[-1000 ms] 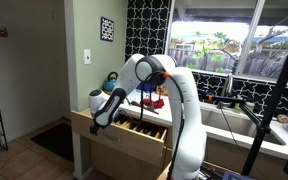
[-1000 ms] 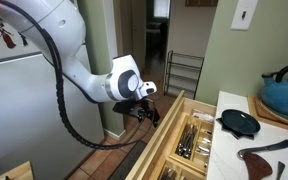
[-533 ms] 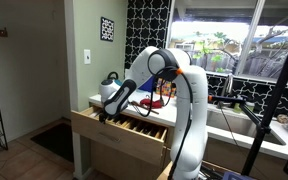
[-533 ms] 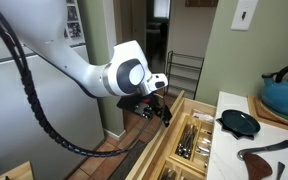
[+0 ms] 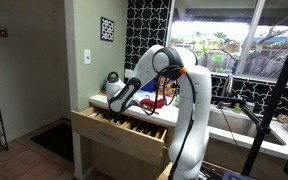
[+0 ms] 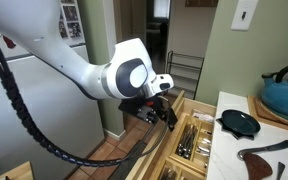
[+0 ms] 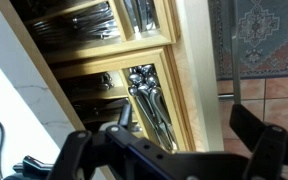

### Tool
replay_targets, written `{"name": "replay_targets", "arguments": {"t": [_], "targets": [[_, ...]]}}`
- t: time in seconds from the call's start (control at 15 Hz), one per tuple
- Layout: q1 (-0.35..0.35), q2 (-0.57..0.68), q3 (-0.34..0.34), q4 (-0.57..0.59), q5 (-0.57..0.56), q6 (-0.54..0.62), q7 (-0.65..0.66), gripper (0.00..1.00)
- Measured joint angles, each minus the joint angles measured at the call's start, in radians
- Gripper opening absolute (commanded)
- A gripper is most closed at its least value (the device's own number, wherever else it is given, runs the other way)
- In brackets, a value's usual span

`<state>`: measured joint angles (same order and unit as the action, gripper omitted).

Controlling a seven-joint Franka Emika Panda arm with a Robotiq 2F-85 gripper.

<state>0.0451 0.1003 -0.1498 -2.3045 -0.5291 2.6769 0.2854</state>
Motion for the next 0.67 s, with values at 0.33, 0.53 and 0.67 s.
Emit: {"name": "replay_targets", "arguments": {"t": [0.33, 0.53, 0.67], "targets": [[-0.013, -0.006, 0.003, 0.003, 0.004, 0.000, -0.010, 1.00], [-0.050, -0.021, 0.001, 0.000, 0.052, -0.025, -0.074, 1.00], [-0.084, -0.031, -0.002, -0.002, 0.105, -0.061, -0.134, 0.96]]}}
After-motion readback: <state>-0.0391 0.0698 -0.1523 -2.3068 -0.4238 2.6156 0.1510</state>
